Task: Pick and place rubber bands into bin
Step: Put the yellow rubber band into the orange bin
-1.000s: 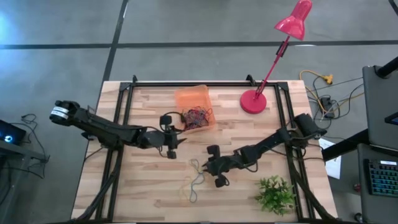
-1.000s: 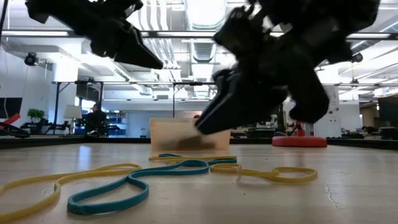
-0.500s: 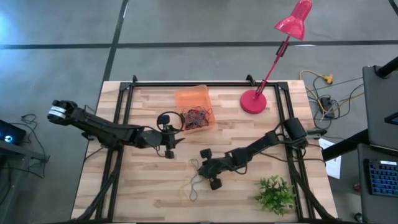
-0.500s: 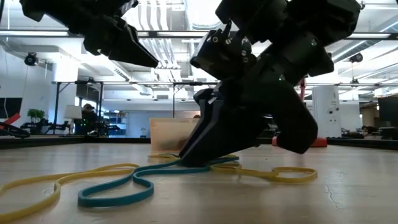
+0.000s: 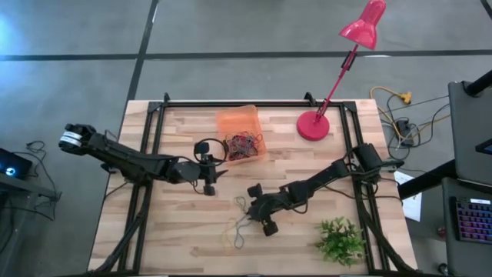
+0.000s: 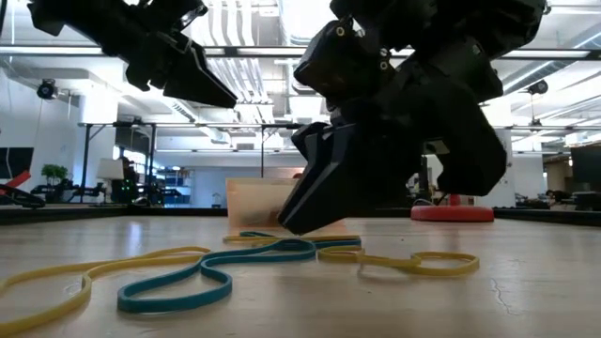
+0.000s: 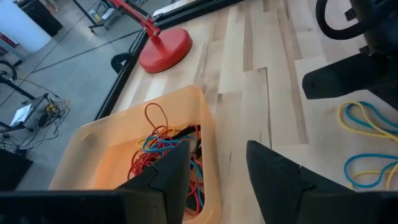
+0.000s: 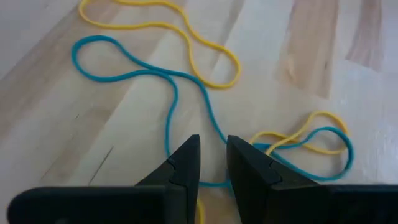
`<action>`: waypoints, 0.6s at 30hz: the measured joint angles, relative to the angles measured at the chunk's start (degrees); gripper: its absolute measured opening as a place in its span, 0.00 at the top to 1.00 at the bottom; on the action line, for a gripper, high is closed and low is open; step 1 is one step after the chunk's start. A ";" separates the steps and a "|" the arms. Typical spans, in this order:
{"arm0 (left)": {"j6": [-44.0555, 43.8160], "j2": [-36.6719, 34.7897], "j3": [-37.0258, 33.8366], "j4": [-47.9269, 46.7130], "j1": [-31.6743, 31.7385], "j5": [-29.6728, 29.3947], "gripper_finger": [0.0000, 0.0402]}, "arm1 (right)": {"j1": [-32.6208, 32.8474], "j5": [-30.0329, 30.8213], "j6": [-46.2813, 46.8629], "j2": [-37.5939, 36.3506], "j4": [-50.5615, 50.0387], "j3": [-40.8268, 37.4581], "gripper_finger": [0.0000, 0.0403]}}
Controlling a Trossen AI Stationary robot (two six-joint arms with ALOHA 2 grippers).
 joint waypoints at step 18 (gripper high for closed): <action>0.02 0.00 -0.95 0.34 0.02 -0.26 0.65 | -3.07 -0.19 0.46 -0.31 -0.16 -0.86 0.83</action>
